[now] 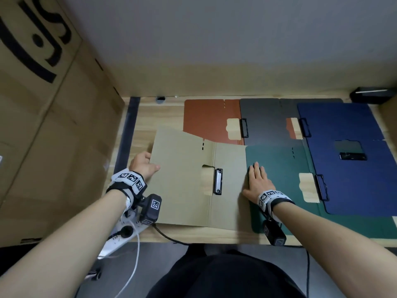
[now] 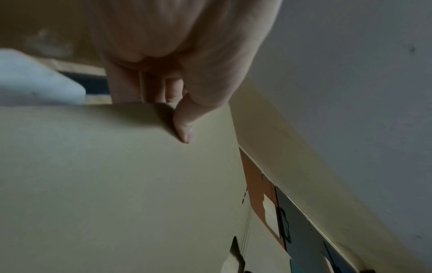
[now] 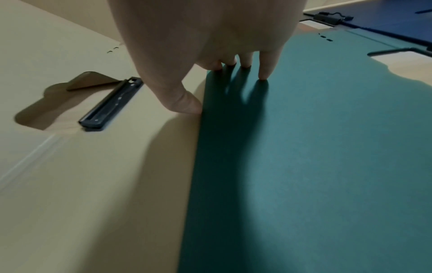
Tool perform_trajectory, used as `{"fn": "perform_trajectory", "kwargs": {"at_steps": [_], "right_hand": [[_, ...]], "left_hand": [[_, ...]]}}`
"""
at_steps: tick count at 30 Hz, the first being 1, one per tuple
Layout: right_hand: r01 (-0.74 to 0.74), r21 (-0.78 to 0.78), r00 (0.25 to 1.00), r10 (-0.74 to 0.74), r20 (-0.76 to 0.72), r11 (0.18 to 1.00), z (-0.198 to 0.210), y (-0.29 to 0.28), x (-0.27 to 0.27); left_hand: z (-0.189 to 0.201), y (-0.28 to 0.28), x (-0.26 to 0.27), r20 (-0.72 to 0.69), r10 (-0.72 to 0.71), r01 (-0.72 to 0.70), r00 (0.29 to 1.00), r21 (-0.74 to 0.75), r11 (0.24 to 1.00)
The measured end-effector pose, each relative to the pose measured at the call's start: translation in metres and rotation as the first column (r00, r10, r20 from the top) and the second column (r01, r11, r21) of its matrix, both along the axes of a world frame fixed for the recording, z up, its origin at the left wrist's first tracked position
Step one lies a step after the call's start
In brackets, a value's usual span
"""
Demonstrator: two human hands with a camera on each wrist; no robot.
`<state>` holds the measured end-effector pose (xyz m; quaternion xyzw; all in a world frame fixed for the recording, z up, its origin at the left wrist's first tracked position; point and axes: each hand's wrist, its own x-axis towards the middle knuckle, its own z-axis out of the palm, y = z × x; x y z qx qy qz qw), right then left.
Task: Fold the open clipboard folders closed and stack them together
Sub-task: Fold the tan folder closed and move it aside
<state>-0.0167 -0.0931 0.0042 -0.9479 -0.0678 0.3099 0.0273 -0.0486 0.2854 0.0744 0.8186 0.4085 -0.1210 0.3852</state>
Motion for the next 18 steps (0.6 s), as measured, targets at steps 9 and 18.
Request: {"fn": "perform_trajectory", "kwargs": {"at_steps": [9, 18], "right_hand": [[0.074, 0.106, 0.994, -0.065, -0.089, 0.992, 0.015, -0.001, 0.018], [0.201, 0.649, 0.972, -0.231, -0.04, 0.734, 0.073, -0.011, 0.017]], "left_hand": [[0.059, -0.004, 0.01, -0.071, -0.262, 0.268, 0.962, 0.09, 0.959], [0.123, -0.098, 0.039, 0.07, -0.63, 0.633, 0.774, -0.097, 0.768]]}}
